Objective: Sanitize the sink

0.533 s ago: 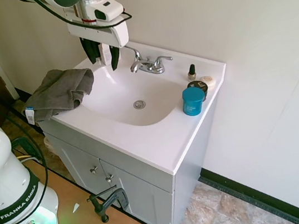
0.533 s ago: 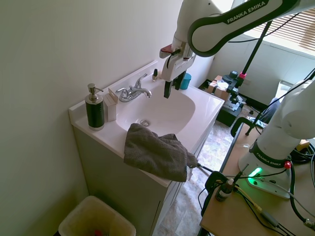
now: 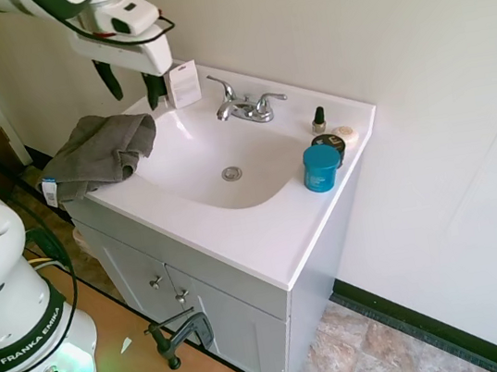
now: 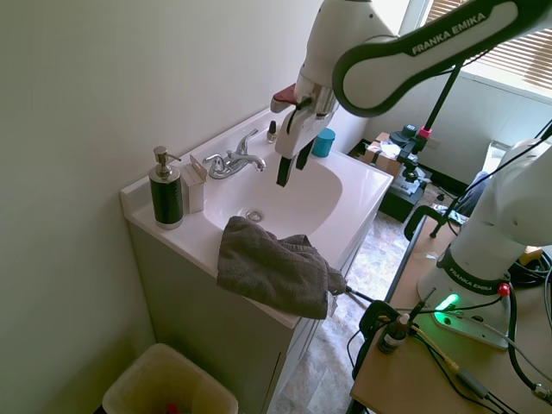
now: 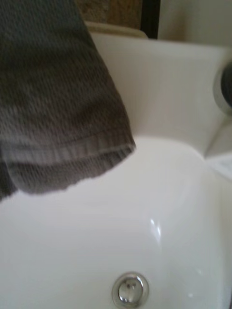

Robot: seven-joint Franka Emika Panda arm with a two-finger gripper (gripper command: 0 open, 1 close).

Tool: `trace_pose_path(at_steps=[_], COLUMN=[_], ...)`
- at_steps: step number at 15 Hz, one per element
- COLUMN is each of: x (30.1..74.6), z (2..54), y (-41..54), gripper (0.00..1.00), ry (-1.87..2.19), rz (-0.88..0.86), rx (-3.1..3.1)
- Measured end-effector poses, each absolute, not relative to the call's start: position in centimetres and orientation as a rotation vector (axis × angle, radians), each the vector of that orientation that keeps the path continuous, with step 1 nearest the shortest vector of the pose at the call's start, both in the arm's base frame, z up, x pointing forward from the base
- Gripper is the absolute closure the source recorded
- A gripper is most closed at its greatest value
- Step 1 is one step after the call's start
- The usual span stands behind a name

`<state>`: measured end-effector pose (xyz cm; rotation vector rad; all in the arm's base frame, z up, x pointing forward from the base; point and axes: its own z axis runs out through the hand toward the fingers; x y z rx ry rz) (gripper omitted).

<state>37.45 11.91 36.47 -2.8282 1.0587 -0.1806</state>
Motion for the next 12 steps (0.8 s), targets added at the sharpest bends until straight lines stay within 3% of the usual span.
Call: trace_pose_path(at_steps=[5, 12], x=[33.5, 34.5], z=[34.8, 27.4], y=[20.0, 20.3], gripper=[0.00, 0.00], ry=[0.988, 1.053], rz=[-0.256, -0.236], rx=[-2.837, -2.898])
